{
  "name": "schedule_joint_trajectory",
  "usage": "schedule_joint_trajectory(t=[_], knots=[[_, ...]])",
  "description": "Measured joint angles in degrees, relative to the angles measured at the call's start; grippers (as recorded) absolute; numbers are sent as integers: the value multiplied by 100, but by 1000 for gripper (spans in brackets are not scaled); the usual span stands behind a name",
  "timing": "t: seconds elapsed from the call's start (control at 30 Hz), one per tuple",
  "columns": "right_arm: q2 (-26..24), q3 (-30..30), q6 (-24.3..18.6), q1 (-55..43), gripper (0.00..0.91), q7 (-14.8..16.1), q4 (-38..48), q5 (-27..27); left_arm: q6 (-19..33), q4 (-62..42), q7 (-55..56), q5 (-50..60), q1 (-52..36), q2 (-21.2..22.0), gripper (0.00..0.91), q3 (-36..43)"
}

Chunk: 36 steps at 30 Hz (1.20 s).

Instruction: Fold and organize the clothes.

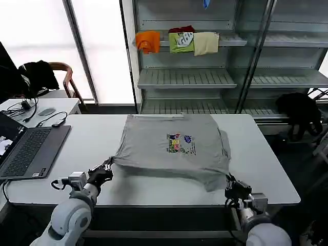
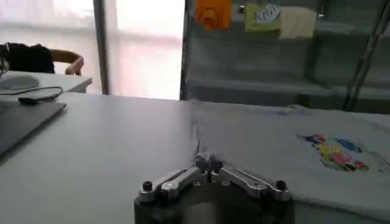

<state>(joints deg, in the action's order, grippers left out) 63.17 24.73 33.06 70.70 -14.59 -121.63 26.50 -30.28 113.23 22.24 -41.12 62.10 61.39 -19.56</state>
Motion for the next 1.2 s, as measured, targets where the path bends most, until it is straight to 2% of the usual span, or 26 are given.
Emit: schedule_joint_trajectory(t=[0.23,0.53,0.83,0.87,0.9,0.93,1.2], knots=[[-17,-231,-33,-912,0,278,695,-85,119,-573,125,62,-759,300,0,323],[64,-675,-334,-1992,0,715,1740,-353,312,-1475,252,265,-1566,665,0,592],[135,-1019,-538,-2542,0,993,2479,-597,333,-2082,277,518,-1858,804,10,678],[140,-1048,-548,-2567,0,1003,2532,-627,329,-2123,270,539,-1872,818,383,687],[144,-1075,-551,-2585,494,1010,2581,-655,321,-2159,263,562,-1884,831,907,694],[145,-1098,-563,-2600,907,1011,2629,-685,309,-2200,250,590,-1896,839,907,706],[172,-1149,-616,-2713,907,886,2882,-831,258,-2404,205,814,-2034,844,907,776]])
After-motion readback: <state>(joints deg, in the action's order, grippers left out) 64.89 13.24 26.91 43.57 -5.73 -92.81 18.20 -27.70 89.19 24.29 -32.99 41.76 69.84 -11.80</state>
